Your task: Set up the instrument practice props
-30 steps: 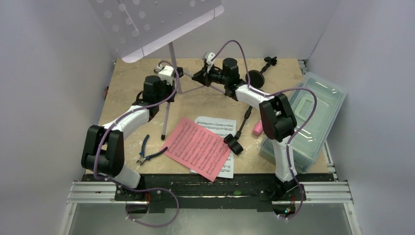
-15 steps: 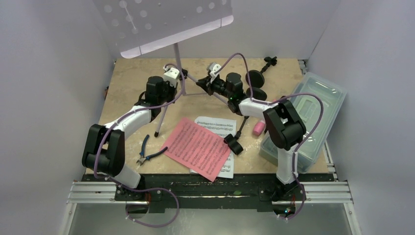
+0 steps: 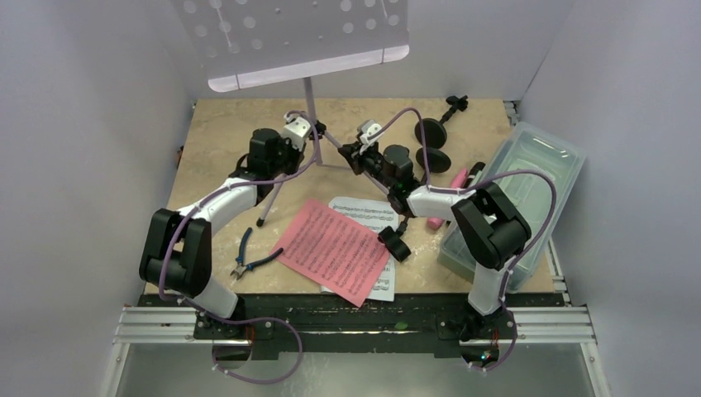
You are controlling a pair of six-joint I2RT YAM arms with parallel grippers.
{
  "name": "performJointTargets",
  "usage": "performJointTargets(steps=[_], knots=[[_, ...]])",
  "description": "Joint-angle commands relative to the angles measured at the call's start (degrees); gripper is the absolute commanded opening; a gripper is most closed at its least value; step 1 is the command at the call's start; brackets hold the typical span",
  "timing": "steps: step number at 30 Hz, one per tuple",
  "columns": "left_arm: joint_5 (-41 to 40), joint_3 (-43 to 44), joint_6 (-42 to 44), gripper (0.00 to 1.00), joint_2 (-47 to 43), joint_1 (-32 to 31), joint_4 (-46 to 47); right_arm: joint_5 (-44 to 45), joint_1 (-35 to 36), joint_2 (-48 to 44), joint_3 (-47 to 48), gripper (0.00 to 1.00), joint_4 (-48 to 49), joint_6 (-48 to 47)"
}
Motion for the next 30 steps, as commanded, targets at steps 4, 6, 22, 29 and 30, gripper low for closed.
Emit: performJointTargets(steps=[4, 6, 22, 29, 30], knots=[[-8.5, -1.6, -4.4, 0.00, 6.3, 1.2, -8.5, -0.2, 2.6, -5.6, -9.1, 0.00, -11.0, 7.4], [-7.7, -1.3, -4.9, 0.00, 6.6, 1.2, -8.4, 0.0, 2.6, -6.0, -10.0, 0.00, -11.1, 7.3], [-3.2, 3.3, -14.3, 0.66, -0.7, 1.7, -21.4, 1.5, 2.6, -5.0, -2.4, 0.00, -17.2, 8.3], [2.5, -0.8, -19.7, 0.79, -17.8, 2.5, -27.8, 3.0, 2.6, -5.4, 1.4, 0.03, -23.5, 7.7], [3.5, -1.6, -20.8, 0.80, -19.9, 2.5, -28.5, 3.2, 2.6, -5.5, 1.8, 0.03, -24.8, 7.6]])
